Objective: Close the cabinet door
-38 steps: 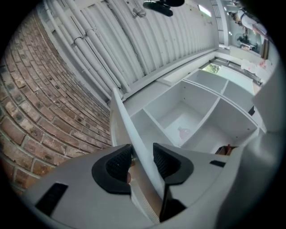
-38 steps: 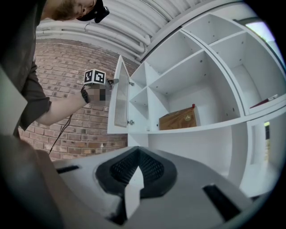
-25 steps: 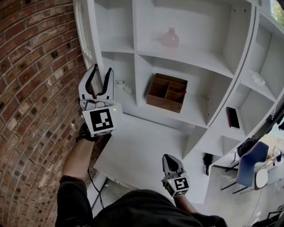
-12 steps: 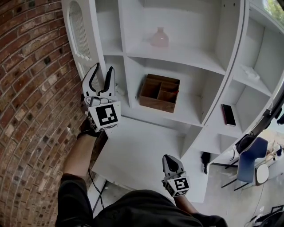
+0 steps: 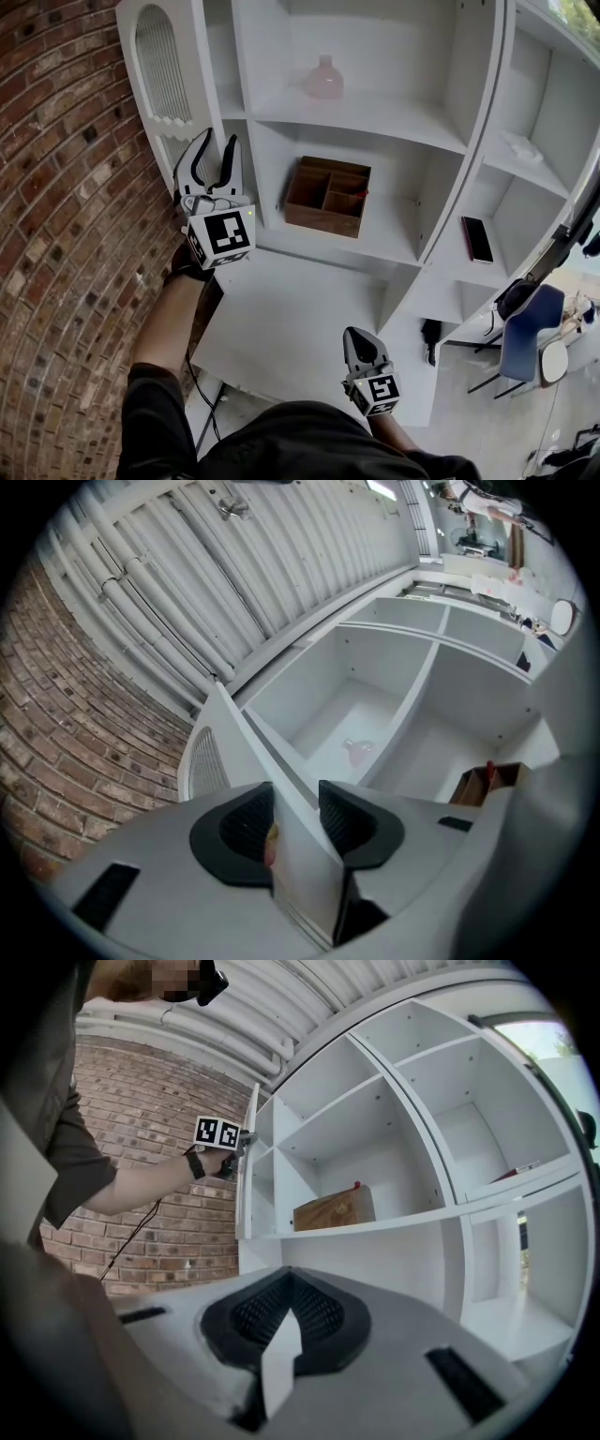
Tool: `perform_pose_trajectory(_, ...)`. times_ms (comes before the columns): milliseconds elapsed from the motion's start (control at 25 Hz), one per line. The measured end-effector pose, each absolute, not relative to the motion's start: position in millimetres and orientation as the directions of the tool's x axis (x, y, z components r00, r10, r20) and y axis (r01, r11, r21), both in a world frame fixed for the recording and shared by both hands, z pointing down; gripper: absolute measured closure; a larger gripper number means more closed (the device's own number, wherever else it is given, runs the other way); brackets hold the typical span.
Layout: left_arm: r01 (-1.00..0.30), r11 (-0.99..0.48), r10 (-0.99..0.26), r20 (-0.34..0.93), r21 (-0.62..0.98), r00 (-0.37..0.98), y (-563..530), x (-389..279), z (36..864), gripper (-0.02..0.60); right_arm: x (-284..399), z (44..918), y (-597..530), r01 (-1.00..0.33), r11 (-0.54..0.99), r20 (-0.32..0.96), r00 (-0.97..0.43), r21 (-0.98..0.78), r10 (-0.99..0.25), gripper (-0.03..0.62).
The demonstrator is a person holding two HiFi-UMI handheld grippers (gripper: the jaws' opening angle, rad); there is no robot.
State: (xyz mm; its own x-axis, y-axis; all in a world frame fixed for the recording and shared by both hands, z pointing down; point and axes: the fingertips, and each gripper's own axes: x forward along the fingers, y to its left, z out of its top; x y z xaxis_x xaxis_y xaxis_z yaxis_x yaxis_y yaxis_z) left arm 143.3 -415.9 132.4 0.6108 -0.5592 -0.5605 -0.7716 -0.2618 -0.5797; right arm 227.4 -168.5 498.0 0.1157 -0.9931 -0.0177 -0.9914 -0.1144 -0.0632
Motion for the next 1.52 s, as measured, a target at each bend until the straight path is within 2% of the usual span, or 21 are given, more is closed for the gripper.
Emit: perform_pose_trajectory(1520, -0.732, -0.234, -0.569, -0.52, -0.64, 0.637, -442.1, 205.5, 136.9, 0.419, 264.8, 508.9, -149.1, -0.98, -0.178, -0.004, 0.179, -0.094, -0.984, 0.597)
